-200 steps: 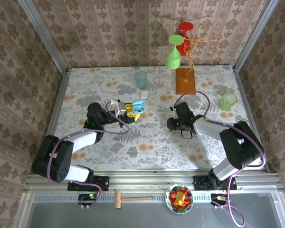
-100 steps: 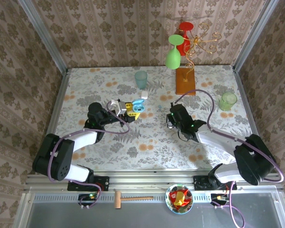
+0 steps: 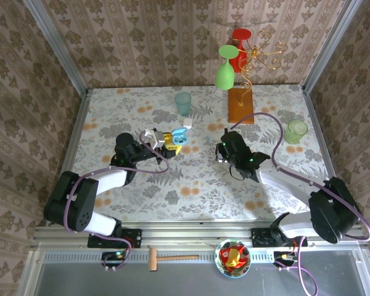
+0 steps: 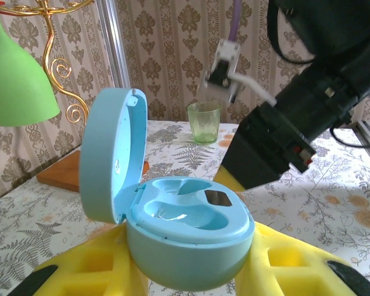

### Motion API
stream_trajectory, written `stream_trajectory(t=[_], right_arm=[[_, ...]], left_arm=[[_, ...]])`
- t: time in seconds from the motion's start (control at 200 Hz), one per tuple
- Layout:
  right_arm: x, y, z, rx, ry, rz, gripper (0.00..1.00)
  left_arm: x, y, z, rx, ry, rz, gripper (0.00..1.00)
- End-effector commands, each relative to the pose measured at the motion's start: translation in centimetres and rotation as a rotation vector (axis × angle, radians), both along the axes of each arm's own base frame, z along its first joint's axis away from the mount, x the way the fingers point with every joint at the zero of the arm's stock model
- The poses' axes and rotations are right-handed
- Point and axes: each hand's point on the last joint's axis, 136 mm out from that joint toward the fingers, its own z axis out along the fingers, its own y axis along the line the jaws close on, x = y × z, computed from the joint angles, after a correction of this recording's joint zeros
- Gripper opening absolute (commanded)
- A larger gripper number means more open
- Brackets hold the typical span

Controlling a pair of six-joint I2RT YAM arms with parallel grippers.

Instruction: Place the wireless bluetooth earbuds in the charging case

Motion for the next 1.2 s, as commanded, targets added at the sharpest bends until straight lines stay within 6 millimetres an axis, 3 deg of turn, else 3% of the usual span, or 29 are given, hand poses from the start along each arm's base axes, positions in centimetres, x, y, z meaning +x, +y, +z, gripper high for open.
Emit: stream_trajectory(t=[0.0,0.2,0.47,0.57,0.715,0.89,1.005,1.19], right_arm=[[-0.9,-0.3,-3.5,0.082,0.122,-0.105,0.14],[-1.8,1.3,-7.3,0.217,0.231,-0.141,0.14],[-2.8,1.9,-10.5,0.387,0.308,-0.253,0.17],[-3.2,1.0,-10.5,0.344,0.303,-0.267,0.23],[-3.7,-0.3,-9.4,0.252,0.283,-0.242,0.43],[-3.7,-0.3,-7.9,0.108,0.283,-0.045,0.54],[-3.6,-0.6,-8.2,0.132,0.355,-0.004,0.53],[-3.2,0.4,-8.3,0.288,0.397,0.041,0.46]], left_arm=[[0.3,0.1,1.3,-0.015,-0.051,0.009,0.26],[0.4,0.1,1.3,-0.014,-0.053,0.012,0.26],[0.4,0.1,1.3,-0.015,-0.053,0.013,0.26],[0.3,0.1,1.4,-0.015,-0.053,0.013,0.26],[0.3,0.1,1.3,-0.011,-0.055,0.014,0.26],[0.3,0.1,1.3,-0.011,-0.056,0.014,0.26],[0.3,0.1,1.4,-0.012,-0.055,0.012,0.26],[0.3,0.1,1.5,-0.013,-0.055,0.013,0.26]])
